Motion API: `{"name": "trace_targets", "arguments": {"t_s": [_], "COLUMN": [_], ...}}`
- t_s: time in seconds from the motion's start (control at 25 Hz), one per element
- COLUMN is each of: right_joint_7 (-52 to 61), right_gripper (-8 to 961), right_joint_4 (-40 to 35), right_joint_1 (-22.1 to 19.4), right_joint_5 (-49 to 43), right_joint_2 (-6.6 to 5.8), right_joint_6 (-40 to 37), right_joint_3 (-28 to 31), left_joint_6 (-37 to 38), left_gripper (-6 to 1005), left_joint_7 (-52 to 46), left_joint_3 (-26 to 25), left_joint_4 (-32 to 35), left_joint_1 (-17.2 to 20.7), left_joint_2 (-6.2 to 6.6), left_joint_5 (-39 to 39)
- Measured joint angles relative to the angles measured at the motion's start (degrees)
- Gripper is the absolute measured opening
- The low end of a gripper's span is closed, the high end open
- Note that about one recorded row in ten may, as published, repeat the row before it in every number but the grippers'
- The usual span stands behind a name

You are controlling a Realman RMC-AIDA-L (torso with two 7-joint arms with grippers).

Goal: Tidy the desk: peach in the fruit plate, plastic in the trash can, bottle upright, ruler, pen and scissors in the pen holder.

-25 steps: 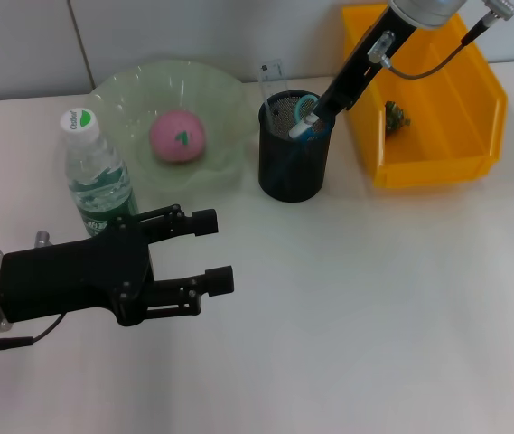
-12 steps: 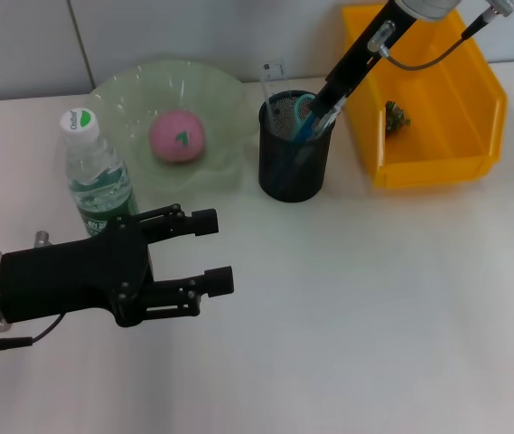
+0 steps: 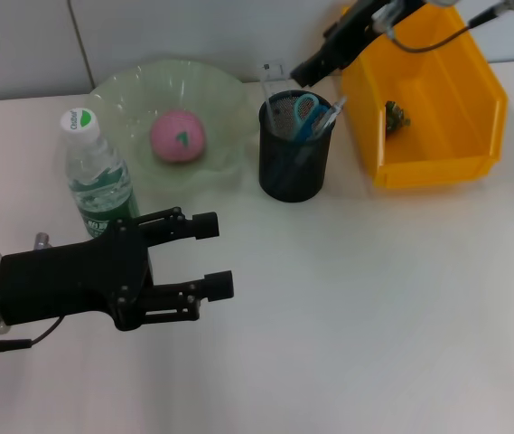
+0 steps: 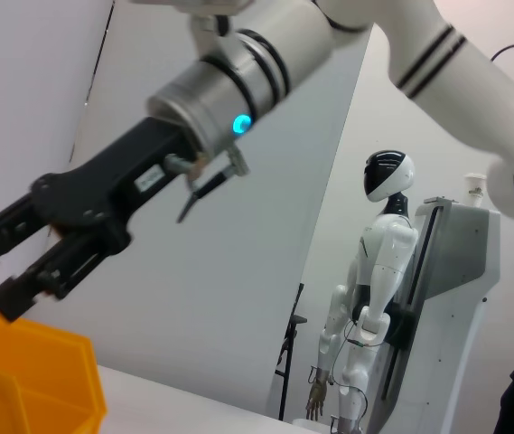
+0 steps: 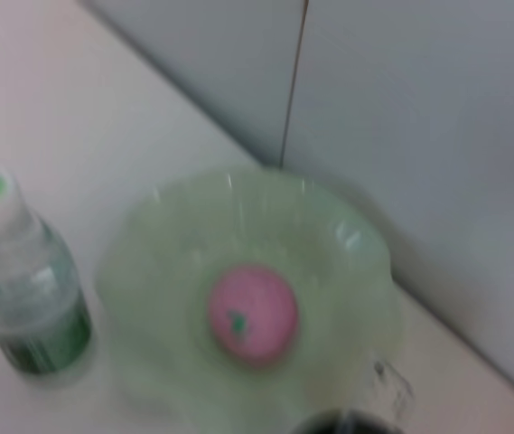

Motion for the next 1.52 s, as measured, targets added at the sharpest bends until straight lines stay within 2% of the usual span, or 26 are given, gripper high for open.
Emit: {"name": "trace_targets", "arguments": {"t_s": [0.04, 0.16, 0.2, 0.24, 0.28, 0.36, 0.4, 0.44, 0.52, 0.56, 0.6, 0.64, 0.76, 0.88, 0.92, 1.08, 1.32, 1.52], "right_joint_7": [0.00, -2.39, -6.59, -6.59, -10.04, -17.18, -24.83, -24.83, -33.84, -37.52, -44.73, -44.73, -55.80, -63.95, -64.93, -66.68, -67.45, -68.66], "right_gripper": [743, 742, 742, 742, 742, 742, 742, 742, 742, 742, 742, 742, 742, 742, 742, 742, 742, 742], "right_joint_4": [0.00, -7.36, -9.08, -9.08, -8.79, -5.90, -0.44, -0.44, 7.90, 12.25, 21.71, 21.71, 35.19, 44.39, 45.41, 46.10, 46.39, 46.51], "right_joint_1": [0.00, -9.25, -15.71, -15.71, -19.39, -24.79, -28.88, -28.88, -31.90, -32.31, -32.44, -32.44, -31.08, -29.91, -29.83, -30.44, -31.17, -31.34], "right_joint_5": [0.00, 14.99, 27.18, 27.18, 33.99, 44.56, 52.67, 52.67, 58.82, 60.36, 61.97, 61.97, 62.18, 61.20, 60.59, 56.34, 54.78, 54.69], "right_joint_2": [0.00, -0.53, -1.01, -1.01, -1.19, -1.19, -1.11, -1.11, -1.14, -1.33, -1.81, -1.81, -3.03, -4.16, -4.29, -4.27, -4.92, -4.59], "right_joint_6": [0.00, 0.11, 0.36, 0.36, 0.41, 0.17, -1.33, -1.33, -4.23, -5.58, -8.22, -8.22, -10.55, -10.66, -10.53, -9.59, -7.35, -7.00], "right_joint_3": [0.00, 0.34, 0.56, 0.56, 0.76, 1.09, 1.13, 1.13, 1.12, 1.27, 1.71, 1.71, 2.21, 1.97, 2.02, 2.37, 2.34, 2.01], "left_joint_6": [0.00, -0.20, -0.35, -0.35, -0.69, -0.94, -1.24, -1.24, -2.17, -2.98, -2.98, -2.98, -5.47, -5.79, -6.45, -7.23, -7.85, -7.86], "left_gripper": [800, 800, 800, 800, 800, 800, 800, 800, 800, 800, 800, 800, 800, 800, 800, 800, 800, 800], "left_joint_7": [0.00, 0.13, 0.25, 0.25, 0.50, 0.77, 1.22, 1.22, 2.47, 3.11, 3.11, 3.11, 4.24, 4.24, 3.92, 3.80, 3.80, 3.82], "left_joint_3": [0.00, 0.01, 0.00, 0.00, 0.07, 0.18, 0.42, 0.42, 1.15, 1.64, 1.64, 1.64, 3.52, 4.24, 5.82, 6.16, 6.39, 7.38], "left_joint_4": [0.00, 0.12, 0.28, 0.28, 0.57, 0.77, 1.13, 1.13, 1.87, 2.16, 2.16, 2.16, 2.41, 2.43, 2.45, 2.32, 1.73, 1.65], "left_joint_1": [0.00, 0.14, 0.19, 0.19, 0.22, 0.23, 0.23, 0.23, 0.34, 0.35, 0.35, 0.35, 0.10, -0.03, -0.24, -0.04, 0.31, 0.96], "left_joint_2": [0.00, 0.04, 0.08, 0.08, 0.14, 0.18, 0.21, 0.21, 0.26, 0.26, 0.26, 0.26, 0.34, 0.37, 0.69, 1.15, 1.11, 0.85], "left_joint_5": [0.00, 0.14, 0.23, 0.23, 0.36, 0.41, 0.43, 0.43, 0.44, 0.43, 0.43, 0.43, 0.44, 0.44, 0.45, 0.42, 0.50, 0.54]}}
